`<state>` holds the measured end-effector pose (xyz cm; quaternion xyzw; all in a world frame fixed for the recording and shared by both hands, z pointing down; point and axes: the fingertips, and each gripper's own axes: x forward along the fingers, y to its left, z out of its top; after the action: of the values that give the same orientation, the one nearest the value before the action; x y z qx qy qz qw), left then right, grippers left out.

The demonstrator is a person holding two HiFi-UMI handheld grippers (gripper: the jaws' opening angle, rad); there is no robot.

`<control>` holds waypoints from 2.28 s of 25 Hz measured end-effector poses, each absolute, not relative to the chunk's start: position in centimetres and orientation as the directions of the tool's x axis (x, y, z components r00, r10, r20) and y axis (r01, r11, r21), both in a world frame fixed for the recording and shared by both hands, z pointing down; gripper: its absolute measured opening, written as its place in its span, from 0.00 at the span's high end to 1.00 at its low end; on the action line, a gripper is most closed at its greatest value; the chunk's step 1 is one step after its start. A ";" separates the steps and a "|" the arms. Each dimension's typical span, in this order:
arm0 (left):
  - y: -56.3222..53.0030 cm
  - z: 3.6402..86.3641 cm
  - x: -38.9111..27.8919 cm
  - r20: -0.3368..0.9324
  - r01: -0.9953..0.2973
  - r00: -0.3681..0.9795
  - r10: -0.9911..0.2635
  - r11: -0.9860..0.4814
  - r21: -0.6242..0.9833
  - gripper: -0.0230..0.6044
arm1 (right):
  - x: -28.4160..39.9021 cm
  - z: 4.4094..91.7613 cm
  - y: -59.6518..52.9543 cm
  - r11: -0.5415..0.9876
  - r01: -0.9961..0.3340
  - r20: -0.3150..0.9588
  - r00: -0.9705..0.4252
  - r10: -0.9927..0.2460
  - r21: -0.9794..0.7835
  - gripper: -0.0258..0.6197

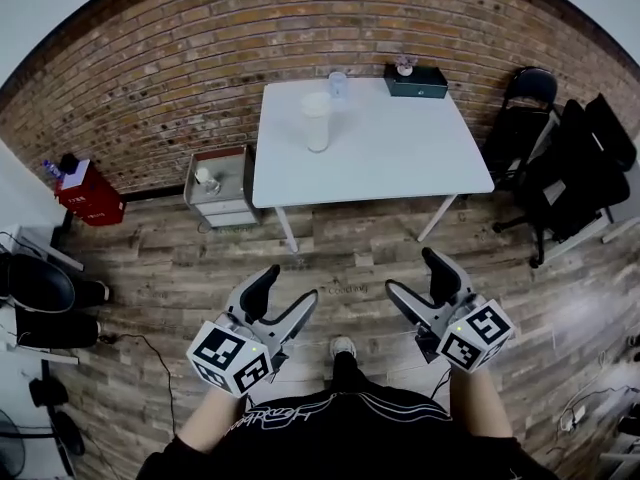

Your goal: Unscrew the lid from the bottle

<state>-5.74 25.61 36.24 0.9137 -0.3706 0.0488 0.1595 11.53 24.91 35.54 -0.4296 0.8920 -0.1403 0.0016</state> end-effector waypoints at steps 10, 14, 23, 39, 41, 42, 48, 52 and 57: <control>13.7 36.6 -0.8 0.216 -0.681 0.732 -0.646 -0.689 0.247 0.40 | 15.2 36.0 14.2 0.592 -0.764 0.131 -0.634 -0.762 -0.255 0.30; 10.1 36.0 -0.2 0.200 -0.700 0.715 -0.670 -0.684 0.207 0.39 | 15.8 34.7 10.5 0.620 -0.753 0.104 -0.650 -0.753 -0.219 0.29; 6.1 37.2 -1.5 0.215 -0.734 0.678 -0.702 -0.641 0.222 0.36 | 12.7 33.5 5.3 0.690 -0.696 0.093 -0.715 -0.693 -0.199 0.28; -9.7 44.8 -2.9 0.352 -0.745 0.659 -0.665 -0.643 0.178 0.36 | 9.5 35.0 -8.1 0.679 -0.699 0.160 -0.714 -0.682 -0.224 0.27; -11.8 45.6 -2.9 0.368 -0.741 0.661 -0.654 -0.648 0.176 0.36 | 8.9 34.9 -9.6 0.679 -0.699 0.168 -0.714 -0.680 -0.223 0.27; -12.7 46.1 -2.8 0.376 -0.737 0.663 -0.647 -0.653 0.175 0.36 | 8.6 34.9 -10.2 0.679 -0.699 0.174 -0.714 -0.678 -0.224 0.27; -17.4 49.2 -2.5 0.399 -0.709 0.691 -0.603 -0.672 0.213 0.35 | 7.7 35.9 -13.4 0.668 -0.712 0.214 -0.702 -0.680 -0.216 0.28; -19.9 50.4 -2.1 0.385 -0.703 0.691 -0.612 -0.694 0.159 0.35 | 6.8 37.1 -15.2 0.661 -0.714 0.226 -0.700 -0.678 -0.229 0.28; -21.6 51.0 -1.1 0.356 -0.659 0.733 -0.580 -0.736 0.158 0.36 | 5.7 38.3 -17.2 0.652 -0.724 0.267 -0.690 -0.673 -0.226 0.28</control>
<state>-1.06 -21.57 50.99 0.9205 -0.3365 0.1428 0.1378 5.67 -17.25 38.34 -0.3858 0.9053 -0.1589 -0.0800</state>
